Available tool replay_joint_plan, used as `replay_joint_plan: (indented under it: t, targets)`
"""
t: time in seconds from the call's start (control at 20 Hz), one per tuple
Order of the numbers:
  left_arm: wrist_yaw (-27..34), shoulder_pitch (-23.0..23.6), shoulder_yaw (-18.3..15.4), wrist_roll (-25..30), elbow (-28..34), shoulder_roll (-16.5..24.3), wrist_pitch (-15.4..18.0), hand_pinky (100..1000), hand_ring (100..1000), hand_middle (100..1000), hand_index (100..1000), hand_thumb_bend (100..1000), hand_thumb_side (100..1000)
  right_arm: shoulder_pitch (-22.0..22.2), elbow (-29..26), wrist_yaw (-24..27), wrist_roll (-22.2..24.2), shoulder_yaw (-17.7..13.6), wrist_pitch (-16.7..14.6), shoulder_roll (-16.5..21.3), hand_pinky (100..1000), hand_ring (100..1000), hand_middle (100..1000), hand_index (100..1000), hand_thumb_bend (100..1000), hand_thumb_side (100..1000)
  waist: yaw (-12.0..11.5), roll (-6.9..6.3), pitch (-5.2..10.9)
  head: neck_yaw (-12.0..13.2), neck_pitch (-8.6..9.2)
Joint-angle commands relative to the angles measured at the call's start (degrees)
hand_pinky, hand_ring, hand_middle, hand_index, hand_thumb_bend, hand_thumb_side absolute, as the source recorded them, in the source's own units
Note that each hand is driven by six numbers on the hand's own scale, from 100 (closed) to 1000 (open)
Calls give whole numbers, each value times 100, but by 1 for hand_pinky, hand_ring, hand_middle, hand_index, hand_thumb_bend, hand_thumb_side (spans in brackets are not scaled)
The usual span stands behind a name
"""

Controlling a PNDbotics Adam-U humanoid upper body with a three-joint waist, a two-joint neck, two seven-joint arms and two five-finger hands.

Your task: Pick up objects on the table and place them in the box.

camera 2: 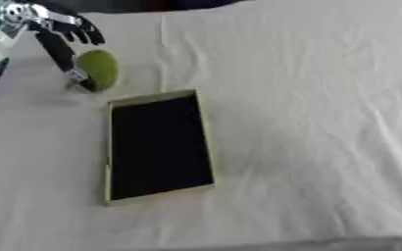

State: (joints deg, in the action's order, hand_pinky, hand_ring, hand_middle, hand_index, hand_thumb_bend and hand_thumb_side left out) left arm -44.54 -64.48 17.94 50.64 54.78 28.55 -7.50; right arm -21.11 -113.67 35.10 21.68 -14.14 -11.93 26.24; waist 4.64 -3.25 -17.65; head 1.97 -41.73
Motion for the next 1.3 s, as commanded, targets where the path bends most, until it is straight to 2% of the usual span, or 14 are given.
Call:
replay_joint_plan:
  t: [0.05, 0.25, 0.45, 0.55, 0.65, 0.85, 0.95, 1.2, 1.25, 1.3]
  targets:
    - [-167, -75, -103, -164, -101, 53, 38, 924, 912, 859, 922, 809, 260, -42, -92, -27, -4, -58, 20, 74, 858, 696, 618, 813, 100, 609, 9, 33, 100, 1, 35]
    - [-319, -63, -199, -462, -243, 0, 16, 914, 905, 855, 925, 779, 255, -41, -92, -29, 4, -63, 24, 59, 858, 696, 618, 813, 100, 613, 19, 41, 83, 11, 45]
    - [-423, -53, -274, -740, -360, -52, -40, 899, 895, 845, 922, 712, 272, -38, -92, -39, 11, -66, 43, 42, 859, 696, 618, 814, 100, 620, 24, 43, 70, 19, 46]
    - [-403, -46, -291, -824, -396, -67, -68, 873, 872, 823, 911, 629, 278, -36, -92, -43, 14, -68, 47, 39, 860, 697, 618, 814, 100, 622, 24, 45, 68, 22, 36]
    - [-330, -45, -314, -900, -394, -74, -132, 857, 855, 805, 902, 588, 277, -34, -92, -46, 17, -68, 51, 36, 860, 697, 618, 814, 100, 623, 20, 48, 67, 24, 23]
    - [-471, -80, -262, -1151, -363, -52, -350, 829, 830, 786, 884, 591, 180, -42, -92, -45, 35, -54, 67, 22, 860, 697, 618, 814, 100, 625, 15, 50, 70, 49, 32]
    - [-642, -74, -218, -1327, -358, -53, -448, 782, 790, 746, 856, 558, 107, -47, -92, -41, 44, -52, 69, 17, 861, 697, 618, 814, 100, 626, 22, 57, 66, 60, 51]
    - [-1022, -42, -279, -1649, -492, -147, -380, 762, 772, 727, 845, 543, 100, -45, -92, -40, 51, -58, 63, 11, 861, 697, 618, 815, 100, 627, 27, 72, 56, 62, 59]
    - [-1057, -44, -293, -1673, -515, -157, -352, 680, 673, 631, 775, 560, 100, -44, -92, -40, 51, -58, 64, 9, 862, 698, 618, 815, 100, 635, 26, 73, 54, 63, 57]
    - [-1103, -45, -298, -1718, -526, -175, -327, 654, 635, 601, 749, 566, 100, -45, -92, -44, 53, -58, 73, -2, 862, 698, 618, 815, 100, 635, 23, 75, 45, 67, 50]
